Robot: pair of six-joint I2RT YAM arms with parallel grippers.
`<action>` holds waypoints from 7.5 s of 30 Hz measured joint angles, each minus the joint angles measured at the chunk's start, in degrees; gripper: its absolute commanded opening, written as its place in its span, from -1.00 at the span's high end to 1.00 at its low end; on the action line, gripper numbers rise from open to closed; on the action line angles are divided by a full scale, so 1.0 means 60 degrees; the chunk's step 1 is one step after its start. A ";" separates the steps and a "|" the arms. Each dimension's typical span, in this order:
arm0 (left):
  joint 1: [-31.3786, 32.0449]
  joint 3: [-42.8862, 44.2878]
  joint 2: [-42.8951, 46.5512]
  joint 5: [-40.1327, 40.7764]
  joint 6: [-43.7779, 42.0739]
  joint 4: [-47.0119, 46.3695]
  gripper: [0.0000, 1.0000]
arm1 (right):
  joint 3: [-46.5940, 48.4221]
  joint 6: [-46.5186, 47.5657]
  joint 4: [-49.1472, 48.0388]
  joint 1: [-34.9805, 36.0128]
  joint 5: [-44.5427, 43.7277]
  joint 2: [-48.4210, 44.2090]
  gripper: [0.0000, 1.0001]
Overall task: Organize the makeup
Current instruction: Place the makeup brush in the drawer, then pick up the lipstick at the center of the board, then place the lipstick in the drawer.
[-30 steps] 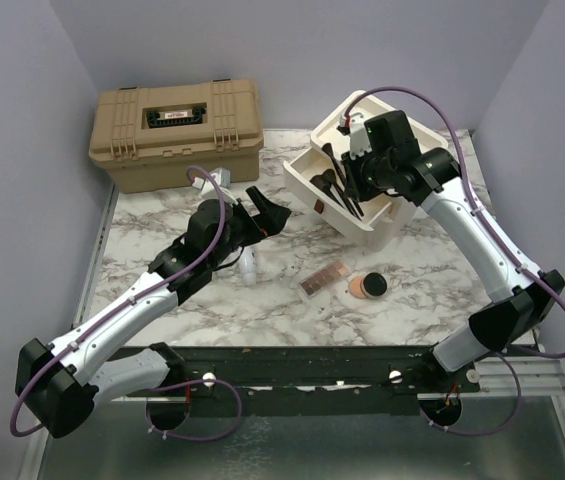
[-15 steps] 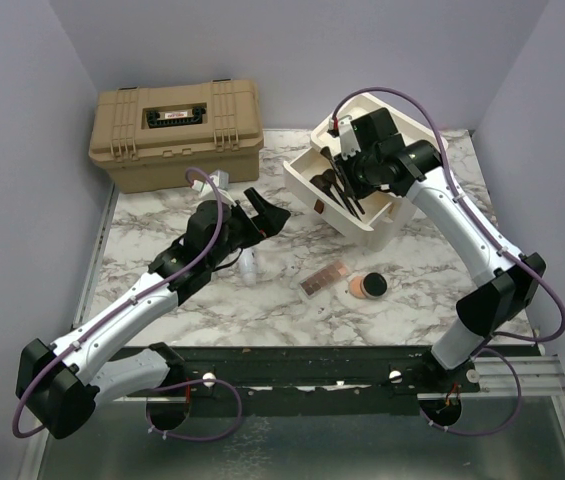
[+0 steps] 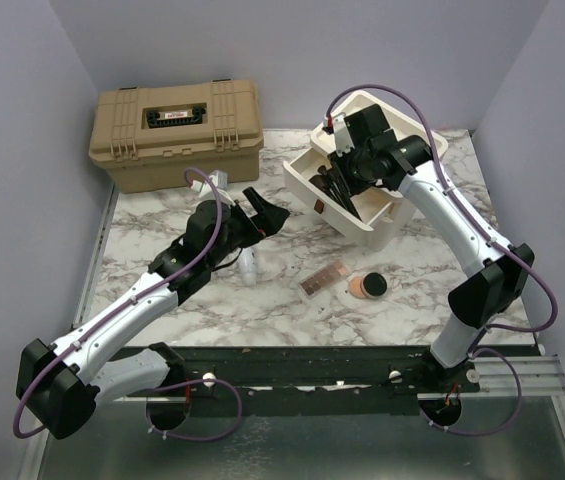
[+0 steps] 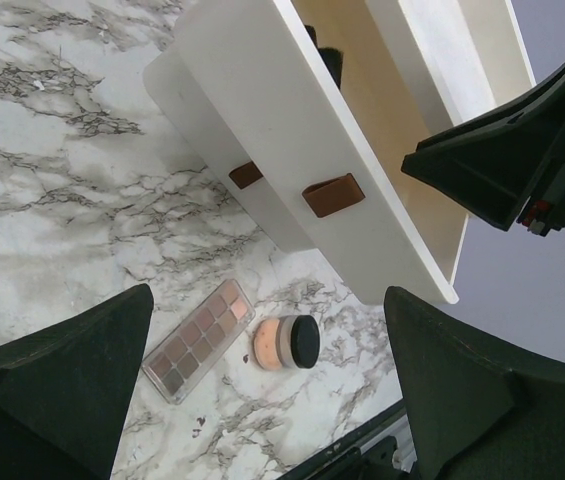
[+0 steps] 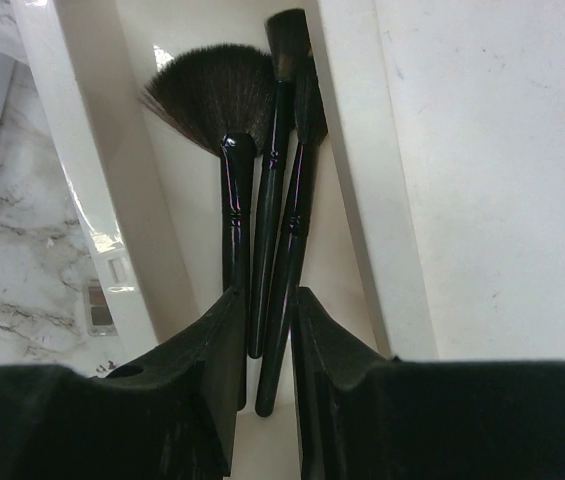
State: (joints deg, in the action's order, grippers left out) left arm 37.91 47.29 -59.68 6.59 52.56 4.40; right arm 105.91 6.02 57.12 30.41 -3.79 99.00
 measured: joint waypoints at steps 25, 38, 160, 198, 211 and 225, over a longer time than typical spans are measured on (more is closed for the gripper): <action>-0.0076 -0.0211 0.0109 0.0004 0.0062 -0.0007 -0.89 | -0.3126 -0.1887 -0.3646 0.0000 0.0940 -0.4124 -0.31; -0.0120 -0.0047 0.0801 0.2871 -0.0033 0.3067 -0.85 | -0.5009 -0.3730 -0.5391 0.0000 0.1155 -0.5475 -0.36; -0.4561 -0.2430 -0.1756 0.1647 -0.1690 0.3366 0.17 | -0.5701 -0.5089 -0.5523 0.0000 0.2619 -0.5672 -0.40; -0.4568 -0.1326 0.1002 0.1155 -0.1198 0.3676 1.00 | -0.6739 -0.5264 -0.6543 0.0000 0.2255 -0.7162 -0.49; -0.4568 -0.0725 0.1555 -0.3450 -0.1286 0.0838 1.00 | -0.6430 -0.5537 -0.7151 0.0000 0.5166 -0.5941 -0.50; -0.3213 -0.0769 0.1424 -0.5745 -0.0579 -0.2484 1.00 | -0.6422 -0.6120 -0.7675 0.0000 0.6411 -0.5745 -0.41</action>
State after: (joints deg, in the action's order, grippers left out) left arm 18.63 42.68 -51.13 -27.88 49.08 -10.50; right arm 67.37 -30.70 11.07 30.41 34.68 64.53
